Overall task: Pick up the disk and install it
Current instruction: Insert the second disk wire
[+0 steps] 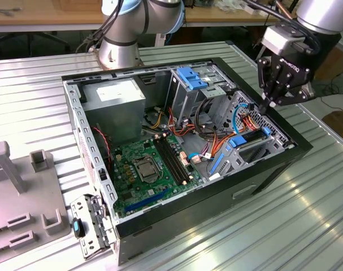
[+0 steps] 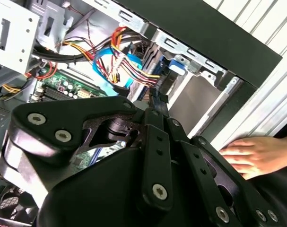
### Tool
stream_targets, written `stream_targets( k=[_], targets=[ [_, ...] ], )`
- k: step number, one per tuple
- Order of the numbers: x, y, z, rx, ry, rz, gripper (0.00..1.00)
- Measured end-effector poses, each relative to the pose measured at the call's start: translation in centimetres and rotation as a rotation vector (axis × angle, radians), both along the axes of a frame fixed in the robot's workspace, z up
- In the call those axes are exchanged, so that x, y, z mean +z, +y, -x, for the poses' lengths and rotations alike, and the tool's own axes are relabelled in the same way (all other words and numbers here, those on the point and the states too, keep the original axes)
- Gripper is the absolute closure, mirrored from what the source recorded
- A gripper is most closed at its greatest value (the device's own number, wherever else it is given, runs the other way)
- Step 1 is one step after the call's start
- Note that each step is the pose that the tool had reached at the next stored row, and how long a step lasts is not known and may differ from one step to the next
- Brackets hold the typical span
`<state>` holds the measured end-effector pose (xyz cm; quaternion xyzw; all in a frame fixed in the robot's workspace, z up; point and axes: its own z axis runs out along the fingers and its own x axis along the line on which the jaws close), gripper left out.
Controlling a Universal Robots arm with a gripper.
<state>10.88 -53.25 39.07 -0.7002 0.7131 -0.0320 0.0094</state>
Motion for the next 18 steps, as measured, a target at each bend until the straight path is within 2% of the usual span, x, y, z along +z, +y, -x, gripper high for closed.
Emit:
stream_targets(
  k=[1,3,4,6,7,8,9,11,15,17,18],
  targets=[
    [0.03,0.19,0.00,0.001,0.0002,-0.0001,0.89],
    [0.36,0.94,0.00,0.005,0.0008,0.0028,0.89],
    [0.60,1.25,0.00,0.009,0.0008,0.0079,0.89],
    [0.84,1.52,0.00,0.014,0.0007,0.0181,0.89],
    [0.90,1.63,0.04,0.016,0.0009,0.0397,0.89],
    [0.90,1.67,0.05,0.017,0.0010,0.0537,0.89],
    [0.90,1.69,0.04,0.019,0.0010,0.0623,0.89],
    [0.89,1.71,0.04,0.019,0.0010,0.0623,0.89],
    [0.87,3.00,0.06,0.027,0.0007,0.0661,0.89],
    [0.88,3.58,0.07,0.031,0.0016,0.0786,0.89],
    [0.86,3.98,0.07,0.031,0.0071,0.0838,0.89]
  ],
)
